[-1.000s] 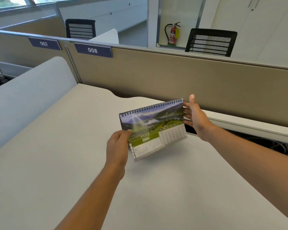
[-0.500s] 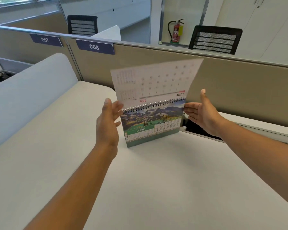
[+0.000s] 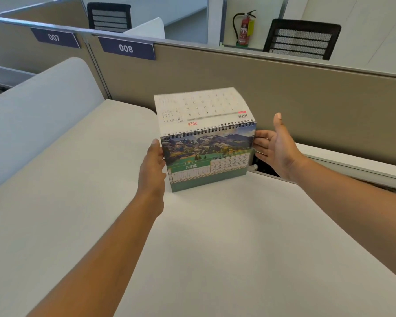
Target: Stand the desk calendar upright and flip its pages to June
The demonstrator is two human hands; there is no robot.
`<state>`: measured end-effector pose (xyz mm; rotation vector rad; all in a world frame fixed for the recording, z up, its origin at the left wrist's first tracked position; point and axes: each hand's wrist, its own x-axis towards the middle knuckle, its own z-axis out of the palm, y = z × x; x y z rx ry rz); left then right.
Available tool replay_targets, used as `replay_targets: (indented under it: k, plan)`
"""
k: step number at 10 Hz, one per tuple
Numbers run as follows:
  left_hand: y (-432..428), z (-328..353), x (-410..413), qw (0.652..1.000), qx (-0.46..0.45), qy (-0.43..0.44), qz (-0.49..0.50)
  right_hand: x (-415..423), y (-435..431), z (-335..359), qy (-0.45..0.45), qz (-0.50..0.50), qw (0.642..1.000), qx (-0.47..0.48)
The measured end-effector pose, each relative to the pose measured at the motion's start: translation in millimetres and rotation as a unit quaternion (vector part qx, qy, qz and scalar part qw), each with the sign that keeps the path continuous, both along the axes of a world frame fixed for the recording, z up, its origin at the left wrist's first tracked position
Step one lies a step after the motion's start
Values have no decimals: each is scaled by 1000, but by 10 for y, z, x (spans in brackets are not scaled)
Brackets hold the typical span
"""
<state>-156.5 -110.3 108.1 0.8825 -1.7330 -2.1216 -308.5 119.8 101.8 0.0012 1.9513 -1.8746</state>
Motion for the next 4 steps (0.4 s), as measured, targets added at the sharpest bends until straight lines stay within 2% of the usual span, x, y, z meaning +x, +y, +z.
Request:
replay_targets:
  k: [3,4]
  plan:
    - [-4,-159,-23,998,-69,10,-3,93,2,-63,23,1,1000,8]
    - [144,-308,143,981,-193,-37,-7,303,95,-134,98,-11,984,150]
